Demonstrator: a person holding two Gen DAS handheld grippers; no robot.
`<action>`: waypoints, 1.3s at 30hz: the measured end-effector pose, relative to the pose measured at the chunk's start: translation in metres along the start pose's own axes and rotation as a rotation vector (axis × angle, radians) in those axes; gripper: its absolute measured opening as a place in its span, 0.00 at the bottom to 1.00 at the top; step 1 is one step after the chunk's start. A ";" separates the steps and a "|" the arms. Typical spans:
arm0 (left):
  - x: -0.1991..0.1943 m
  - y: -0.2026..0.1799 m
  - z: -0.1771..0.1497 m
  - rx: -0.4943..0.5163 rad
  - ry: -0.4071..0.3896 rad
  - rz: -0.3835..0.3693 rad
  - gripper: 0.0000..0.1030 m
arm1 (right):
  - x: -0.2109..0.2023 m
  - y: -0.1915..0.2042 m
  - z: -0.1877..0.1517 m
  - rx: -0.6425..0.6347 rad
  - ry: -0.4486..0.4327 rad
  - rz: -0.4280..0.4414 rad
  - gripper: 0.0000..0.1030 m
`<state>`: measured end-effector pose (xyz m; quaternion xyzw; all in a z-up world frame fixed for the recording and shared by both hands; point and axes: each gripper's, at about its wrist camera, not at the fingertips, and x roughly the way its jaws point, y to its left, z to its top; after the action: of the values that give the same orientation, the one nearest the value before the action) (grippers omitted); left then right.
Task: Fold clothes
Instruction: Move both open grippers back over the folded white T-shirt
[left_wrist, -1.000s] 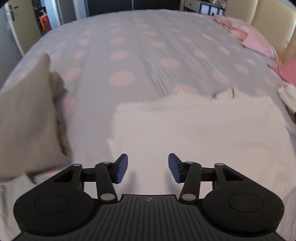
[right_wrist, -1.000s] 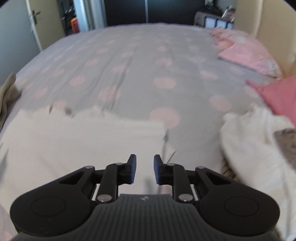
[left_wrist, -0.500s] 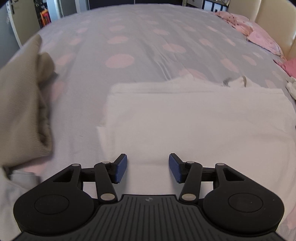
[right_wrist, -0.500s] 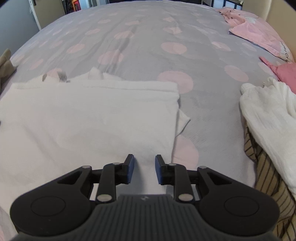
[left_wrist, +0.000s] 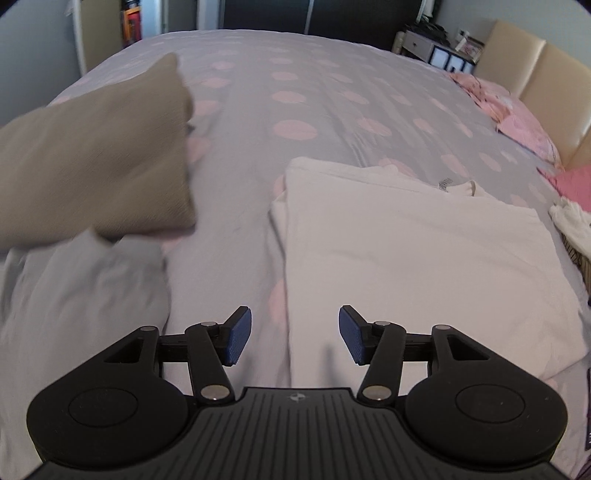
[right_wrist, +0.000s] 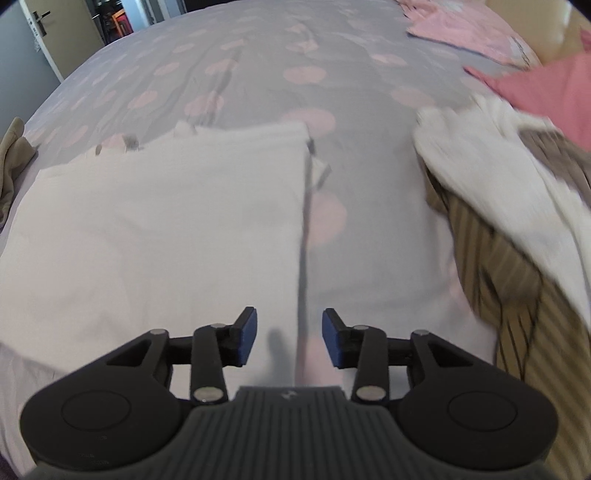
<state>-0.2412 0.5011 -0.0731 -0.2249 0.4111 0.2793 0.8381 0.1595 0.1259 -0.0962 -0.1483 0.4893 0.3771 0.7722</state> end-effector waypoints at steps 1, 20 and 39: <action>-0.005 0.003 -0.006 -0.009 -0.004 -0.004 0.52 | -0.004 -0.003 -0.007 0.012 0.002 0.002 0.44; -0.009 0.006 -0.067 0.074 -0.008 -0.107 0.58 | -0.021 -0.011 -0.067 0.069 -0.010 0.053 0.46; 0.002 0.008 -0.066 0.081 0.050 -0.179 0.05 | -0.002 -0.009 -0.065 0.043 0.043 0.044 0.03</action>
<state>-0.2822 0.4680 -0.1130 -0.2337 0.4210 0.1807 0.8576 0.1236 0.0801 -0.1264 -0.1291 0.5169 0.3800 0.7561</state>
